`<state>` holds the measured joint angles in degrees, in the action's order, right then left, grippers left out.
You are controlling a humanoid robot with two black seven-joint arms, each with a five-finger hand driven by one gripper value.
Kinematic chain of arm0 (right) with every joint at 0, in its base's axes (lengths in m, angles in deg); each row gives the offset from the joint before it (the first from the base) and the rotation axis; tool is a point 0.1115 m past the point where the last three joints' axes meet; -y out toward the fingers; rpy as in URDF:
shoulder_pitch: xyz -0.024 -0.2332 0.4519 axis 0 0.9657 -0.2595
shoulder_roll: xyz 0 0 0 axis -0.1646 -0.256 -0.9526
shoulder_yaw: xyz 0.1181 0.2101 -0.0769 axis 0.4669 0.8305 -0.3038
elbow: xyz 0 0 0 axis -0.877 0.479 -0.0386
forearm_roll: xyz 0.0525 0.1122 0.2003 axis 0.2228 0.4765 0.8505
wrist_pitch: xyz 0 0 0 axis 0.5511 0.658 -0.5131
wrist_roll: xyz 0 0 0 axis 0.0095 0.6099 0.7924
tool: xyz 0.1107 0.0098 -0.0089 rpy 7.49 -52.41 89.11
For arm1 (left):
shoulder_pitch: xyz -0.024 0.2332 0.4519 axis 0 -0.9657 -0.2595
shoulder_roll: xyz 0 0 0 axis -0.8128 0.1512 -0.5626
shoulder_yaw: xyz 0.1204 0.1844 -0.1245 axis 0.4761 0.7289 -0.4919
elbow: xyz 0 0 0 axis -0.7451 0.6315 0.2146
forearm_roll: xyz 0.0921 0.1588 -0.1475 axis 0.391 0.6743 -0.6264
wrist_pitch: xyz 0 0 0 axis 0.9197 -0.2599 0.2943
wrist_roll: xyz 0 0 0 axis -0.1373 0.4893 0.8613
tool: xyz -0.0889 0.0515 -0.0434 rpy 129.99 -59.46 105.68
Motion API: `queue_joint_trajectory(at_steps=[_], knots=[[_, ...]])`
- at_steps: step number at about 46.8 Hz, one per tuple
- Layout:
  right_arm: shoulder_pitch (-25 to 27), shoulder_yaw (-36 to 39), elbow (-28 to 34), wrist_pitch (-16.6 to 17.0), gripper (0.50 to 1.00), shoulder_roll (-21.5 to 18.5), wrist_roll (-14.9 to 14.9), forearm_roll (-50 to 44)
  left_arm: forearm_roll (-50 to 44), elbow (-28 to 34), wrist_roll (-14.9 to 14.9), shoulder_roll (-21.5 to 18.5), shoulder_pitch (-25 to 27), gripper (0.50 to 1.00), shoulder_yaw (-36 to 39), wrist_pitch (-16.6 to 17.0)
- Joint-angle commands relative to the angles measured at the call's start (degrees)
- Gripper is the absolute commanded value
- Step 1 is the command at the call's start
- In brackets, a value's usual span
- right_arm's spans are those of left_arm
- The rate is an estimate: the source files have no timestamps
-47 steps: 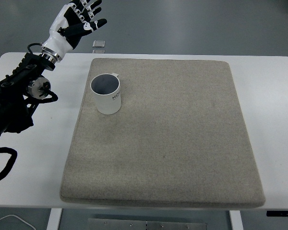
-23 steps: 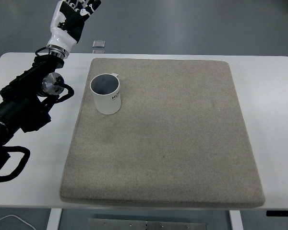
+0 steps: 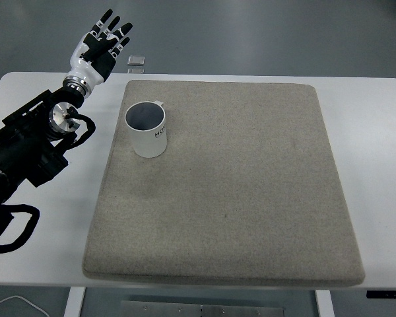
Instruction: Upright white cup
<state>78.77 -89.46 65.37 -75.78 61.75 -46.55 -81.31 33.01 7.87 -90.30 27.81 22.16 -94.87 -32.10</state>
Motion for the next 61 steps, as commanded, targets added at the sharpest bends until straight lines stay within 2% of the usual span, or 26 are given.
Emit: queue_joint_trajectory(at_steps=[1,8,16,23,26,31,34,47,61], knots=[[0.00,0.00,-0.06,0.00,0.930,0.00,0.00,0.02,-0.21,-0.30,2.78,-0.08,0.04,0.992,-0.09,0.13],[0.00,0.18,-0.06,0.26,0.930,0.00,0.00,0.02,-2.05,-0.21,8.76,-0.26,0.04,0.992,-0.09,0.48],[0.09,0.00,-0.06,0.44,0.930,0.00,0.00,-0.07,-3.46,-0.12,12.02,-0.52,-0.13,0.994,-0.09,-0.22],[0.09,0.18,-0.06,0.53,0.930,0.00,0.00,-0.07,-5.39,-0.21,11.84,-0.52,-0.84,0.994,-0.09,-2.50],[0.18,0.09,-0.06,0.53,0.930,0.00,0.00,-0.07,-5.48,-0.30,10.79,-0.35,-1.36,0.992,-0.09,-3.21],[0.18,0.09,-0.06,0.53,0.930,0.00,0.00,0.02,-5.48,-0.47,6.67,0.09,-1.54,0.994,-0.09,-3.12],[0.27,0.18,-0.15,0.62,0.930,0.00,0.00,0.02,-5.57,-0.47,5.34,0.27,-1.54,0.994,-0.09,-3.21],[0.27,0.26,-0.15,0.70,0.930,0.00,0.00,0.10,-7.15,-0.47,4.99,2.29,-1.54,0.994,-2.11,-2.68],[0.27,0.26,-0.24,0.70,0.930,0.00,0.00,0.10,-7.15,-0.56,4.46,2.38,-1.54,0.994,-2.20,-2.59]])
